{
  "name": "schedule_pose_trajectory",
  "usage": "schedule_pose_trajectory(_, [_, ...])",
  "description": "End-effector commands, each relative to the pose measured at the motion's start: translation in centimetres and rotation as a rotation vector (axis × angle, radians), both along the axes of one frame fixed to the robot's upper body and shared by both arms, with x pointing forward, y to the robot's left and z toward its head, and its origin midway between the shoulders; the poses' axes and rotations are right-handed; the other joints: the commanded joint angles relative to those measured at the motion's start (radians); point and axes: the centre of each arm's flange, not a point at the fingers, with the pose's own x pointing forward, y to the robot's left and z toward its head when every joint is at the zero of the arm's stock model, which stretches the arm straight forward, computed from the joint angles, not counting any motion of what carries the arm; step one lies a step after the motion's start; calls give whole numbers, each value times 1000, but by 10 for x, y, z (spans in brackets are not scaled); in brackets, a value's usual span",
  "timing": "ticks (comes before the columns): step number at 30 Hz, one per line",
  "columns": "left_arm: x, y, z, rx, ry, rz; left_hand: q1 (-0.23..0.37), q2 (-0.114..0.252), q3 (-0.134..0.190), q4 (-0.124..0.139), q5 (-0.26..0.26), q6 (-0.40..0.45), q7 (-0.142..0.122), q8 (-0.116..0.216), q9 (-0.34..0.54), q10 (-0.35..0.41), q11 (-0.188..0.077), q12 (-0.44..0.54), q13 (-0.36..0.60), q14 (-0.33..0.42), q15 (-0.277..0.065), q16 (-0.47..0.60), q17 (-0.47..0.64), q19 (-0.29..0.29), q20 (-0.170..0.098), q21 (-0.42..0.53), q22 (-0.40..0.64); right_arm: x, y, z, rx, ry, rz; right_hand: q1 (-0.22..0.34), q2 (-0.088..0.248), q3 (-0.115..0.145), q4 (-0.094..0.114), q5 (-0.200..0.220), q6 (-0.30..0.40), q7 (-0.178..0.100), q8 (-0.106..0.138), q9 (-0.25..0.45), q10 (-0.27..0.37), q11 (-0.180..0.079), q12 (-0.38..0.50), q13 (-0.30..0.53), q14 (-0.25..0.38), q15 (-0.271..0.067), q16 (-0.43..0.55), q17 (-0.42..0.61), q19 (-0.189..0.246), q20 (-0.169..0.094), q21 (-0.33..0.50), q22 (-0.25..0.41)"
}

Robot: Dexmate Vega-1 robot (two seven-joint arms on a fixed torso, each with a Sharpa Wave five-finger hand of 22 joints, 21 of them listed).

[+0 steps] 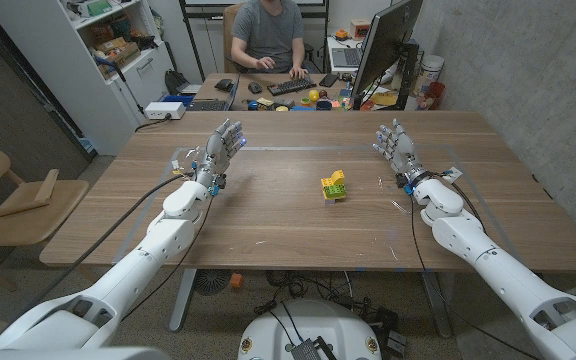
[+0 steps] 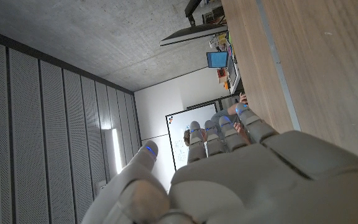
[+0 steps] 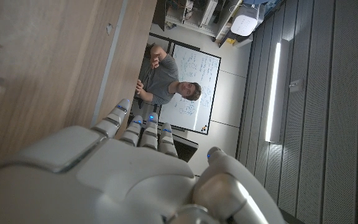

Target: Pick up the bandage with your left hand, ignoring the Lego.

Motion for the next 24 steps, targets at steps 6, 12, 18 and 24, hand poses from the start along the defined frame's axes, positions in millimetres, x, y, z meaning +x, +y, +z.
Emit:
schedule_pose_trajectory(6, [3, -3, 2, 0, -18, -23, 12, 3, 4, -2, 7, 7, 1, 5, 3, 10, 0, 6, 1, 10, 0, 5, 1, 8, -1, 4, 2, -1, 1, 3, 4, 0, 31, 3, 24, 2, 1, 7, 9, 2, 8, 3, 4, 4, 7, 2, -3, -11, 9, 4, 4, -1, 3, 3])
schedule_pose_trajectory(12, [0, -4, 7, 2, -13, -20, 12, 4, 3, -3, 7, 6, -1, 5, 2, 10, -1, 6, 1, 9, 2, 5, 1, 4, 2, 3, 3, 0, 1, 1, 5, 9, 30, 4, 25, -1, 1, 7, 10, 3, 9, 3, 2, 4, 6, 2, -4, -11, 9, 4, 3, -1, 2, 3])
schedule_pose_trajectory(18, [-11, -6, 23, 119, 59, 123, 12, 5, 2, -4, 7, 5, 1, 5, 2, 9, 4, 6, 1, 8, 10, 5, 1, 3, 9, 3, 3, 2, 0, 1, 7, 6, 26, 4, 27, -4, 1, 8, 9, 3, 9, 3, 0, 4, 6, 1, -7, -12, 9, 4, 2, -2, 0, 3])
schedule_pose_trajectory(24, [-20, -2, 35, 228, 106, 194, 10, 4, -2, -4, 6, -3, 7, 2, 1, 4, 10, 4, 1, 2, 16, 4, 1, 2, 9, 3, 3, 4, -2, -1, 14, 15, 22, 4, 29, -8, 1, 8, 6, 4, 8, 3, 0, 4, 6, 1, -8, -13, 9, 4, 1, -3, -1, 4])
